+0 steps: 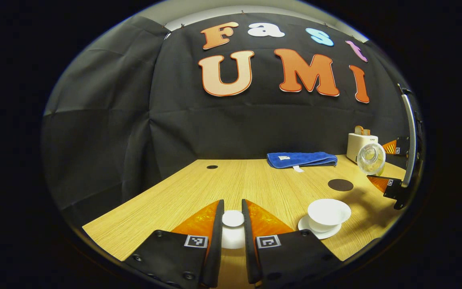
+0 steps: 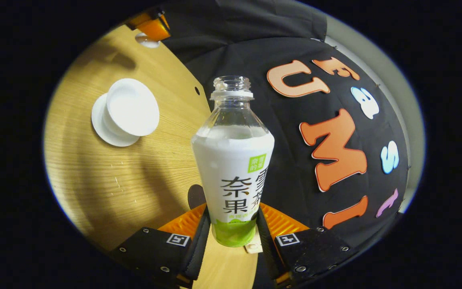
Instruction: Open the teacup lid with one hand, grasp the water bottle and pour water into the teacup with the other hand; after pouring, place the water bottle on the coaster and then close the teacup lid.
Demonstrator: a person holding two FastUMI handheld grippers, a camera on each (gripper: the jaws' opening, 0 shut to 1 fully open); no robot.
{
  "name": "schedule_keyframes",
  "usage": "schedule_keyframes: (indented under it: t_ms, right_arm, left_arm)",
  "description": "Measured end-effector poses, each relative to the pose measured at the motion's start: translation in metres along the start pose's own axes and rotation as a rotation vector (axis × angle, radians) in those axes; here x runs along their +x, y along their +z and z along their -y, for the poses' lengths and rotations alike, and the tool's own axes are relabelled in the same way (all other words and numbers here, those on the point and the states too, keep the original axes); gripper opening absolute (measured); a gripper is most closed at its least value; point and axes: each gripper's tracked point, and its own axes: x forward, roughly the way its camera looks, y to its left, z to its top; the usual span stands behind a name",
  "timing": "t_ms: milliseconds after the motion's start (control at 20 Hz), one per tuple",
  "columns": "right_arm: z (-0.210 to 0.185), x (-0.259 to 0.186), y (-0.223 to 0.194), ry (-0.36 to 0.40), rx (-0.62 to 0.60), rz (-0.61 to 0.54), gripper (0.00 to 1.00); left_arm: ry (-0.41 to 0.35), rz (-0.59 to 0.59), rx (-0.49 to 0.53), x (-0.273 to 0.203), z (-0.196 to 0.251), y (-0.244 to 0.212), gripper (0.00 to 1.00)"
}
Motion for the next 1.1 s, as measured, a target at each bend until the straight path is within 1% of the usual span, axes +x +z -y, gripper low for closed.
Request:
schedule_keyframes:
  t_ms: [200,300,350,400,450,500,550,600,800,850,900,1100]
  right_arm:
    - [0.002,0.012,0.004,-0.017,-0.085,0.009,0.64]
    - [0.007,0.012,0.009,-0.039,-0.1,0.025,0.64]
    - [0.008,0.011,0.01,-0.045,-0.108,0.031,0.64]
    - [0.009,0.013,0.011,-0.049,-0.124,0.041,0.64]
    - [0.013,0.013,0.013,-0.066,-0.143,0.048,0.63]
    - [0.018,0.013,0.015,-0.083,-0.164,0.052,0.64]
    - [0.021,0.015,0.015,-0.094,-0.184,0.054,0.64]
    - [0.02,0.017,0.015,-0.103,-0.202,0.056,0.64]
    - [0.029,0.023,0.015,-0.153,-0.257,0.061,0.64]
    - [0.029,0.022,0.014,-0.159,-0.269,0.063,0.6]
    - [0.03,0.023,0.015,-0.166,-0.281,0.065,0.63]
    - [0.03,0.025,0.019,-0.177,-0.348,0.082,0.63]
  left_arm:
    - [0.002,-0.002,-0.004,-0.001,-0.004,-0.003,0.3]
    - [-0.002,-0.007,-0.01,-0.002,-0.004,-0.005,0.3]
    - [-0.006,-0.013,-0.014,-0.002,-0.004,-0.009,0.28]
    - [-0.013,-0.022,-0.019,-0.001,-0.003,-0.012,0.3]
    - [-0.014,-0.024,-0.021,-0.002,-0.003,-0.013,0.3]
    - [-0.015,-0.024,-0.021,-0.002,-0.003,-0.012,0.28]
    - [-0.014,-0.023,-0.021,-0.001,-0.004,-0.012,0.28]
    - [-0.014,-0.022,-0.022,-0.002,-0.005,-0.012,0.3]
    - [-0.014,-0.026,-0.026,-0.005,-0.007,-0.014,0.3]
    - [-0.016,-0.03,-0.028,-0.003,-0.008,-0.016,0.3]
    - [-0.015,-0.033,-0.028,-0.002,-0.008,-0.017,0.3]
    - [-0.015,-0.036,-0.029,-0.003,-0.01,-0.019,0.3]
